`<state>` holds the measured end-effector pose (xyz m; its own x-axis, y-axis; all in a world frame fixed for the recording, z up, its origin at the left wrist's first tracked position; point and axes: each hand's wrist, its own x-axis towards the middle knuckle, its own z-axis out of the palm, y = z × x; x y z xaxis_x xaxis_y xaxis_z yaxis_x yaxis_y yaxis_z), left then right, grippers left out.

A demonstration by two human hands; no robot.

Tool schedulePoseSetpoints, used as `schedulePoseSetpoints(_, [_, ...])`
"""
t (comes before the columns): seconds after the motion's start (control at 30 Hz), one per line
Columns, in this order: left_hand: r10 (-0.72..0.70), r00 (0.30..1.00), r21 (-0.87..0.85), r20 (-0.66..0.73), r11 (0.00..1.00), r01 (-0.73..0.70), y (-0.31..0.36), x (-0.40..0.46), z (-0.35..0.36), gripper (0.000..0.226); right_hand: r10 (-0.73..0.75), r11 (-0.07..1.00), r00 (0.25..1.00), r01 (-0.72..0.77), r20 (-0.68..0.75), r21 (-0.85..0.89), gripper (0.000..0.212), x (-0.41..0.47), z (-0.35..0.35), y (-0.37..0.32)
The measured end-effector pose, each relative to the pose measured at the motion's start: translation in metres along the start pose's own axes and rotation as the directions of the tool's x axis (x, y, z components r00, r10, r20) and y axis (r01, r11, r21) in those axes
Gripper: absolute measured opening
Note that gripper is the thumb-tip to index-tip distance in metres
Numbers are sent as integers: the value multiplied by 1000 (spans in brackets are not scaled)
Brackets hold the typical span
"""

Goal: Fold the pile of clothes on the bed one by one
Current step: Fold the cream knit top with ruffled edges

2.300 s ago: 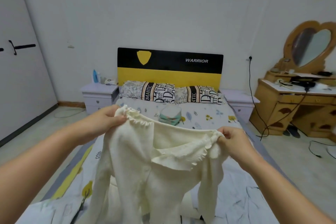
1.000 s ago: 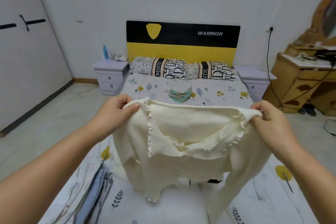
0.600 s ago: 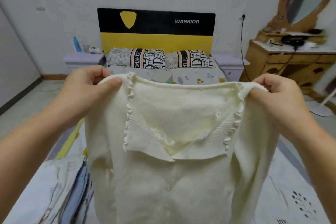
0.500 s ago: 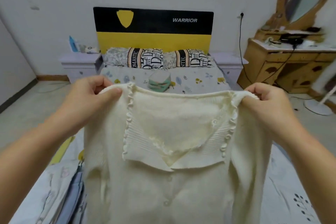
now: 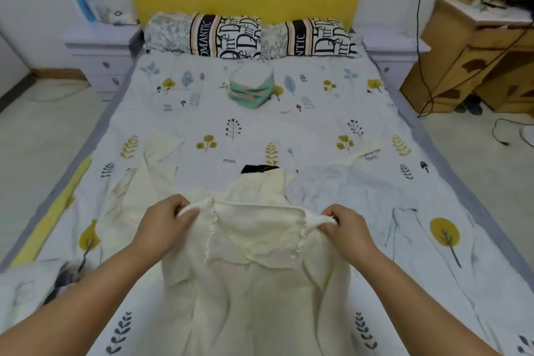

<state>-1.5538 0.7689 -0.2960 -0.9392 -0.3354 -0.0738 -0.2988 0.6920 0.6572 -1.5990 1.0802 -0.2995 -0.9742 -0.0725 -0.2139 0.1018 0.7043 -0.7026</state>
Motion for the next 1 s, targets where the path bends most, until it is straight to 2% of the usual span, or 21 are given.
schedulePoseSetpoints(0.1, [-37,999,15,-6,999,37,-18,39,30,19,-5,1000,998,6,65,-16,5,44,22,18])
schedulePoseSetpoints(0.23, [-6,1000,69,-4,998,7,-36,87,63,17,-47,997,989,55,143,-53,16,104,43,35])
schedulePoseSetpoints(0.33, [26,999,94,-43,995,-22,-45,121,84,15,-53,998,997,54,50,-23,26,148,58,42])
schedulePoseSetpoints(0.43, [-4,990,50,-138,999,11,-56,151,103,12,-41,999,995,40,-95,-6,22,181,75,52])
schedulePoseSetpoints(0.5, [-62,986,55,-152,996,71,-70,161,119,18,24,997,994,-32,-107,-75,18,192,91,65])
schedulePoseSetpoints(0.6, [-256,966,135,16,958,252,-98,154,144,45,249,925,969,-238,-2,-296,57,187,118,90])
schedulePoseSetpoints(0.67, [-362,921,180,142,925,335,-116,143,153,51,345,866,937,-296,54,-404,65,173,131,105])
schedulePoseSetpoints(0.7, [-372,912,204,171,919,337,-123,139,155,47,358,854,930,-291,81,-431,61,166,137,112])
schedulePoseSetpoints(0.77, [-336,925,242,178,926,289,-129,139,151,36,304,864,946,-224,113,-450,40,158,142,125])
schedulePoseSetpoints(0.83, [-271,956,253,114,938,236,-131,145,143,26,189,869,980,-133,70,-476,26,161,138,132])
schedulePoseSetpoints(0.93, [-162,985,363,-57,916,172,-132,153,133,25,27,854,999,-46,-45,-517,20,176,124,137])
schedulePoseSetpoints(1.0, [-119,987,455,-111,876,157,-131,153,131,30,8,860,994,-64,-111,-507,18,186,116,140])
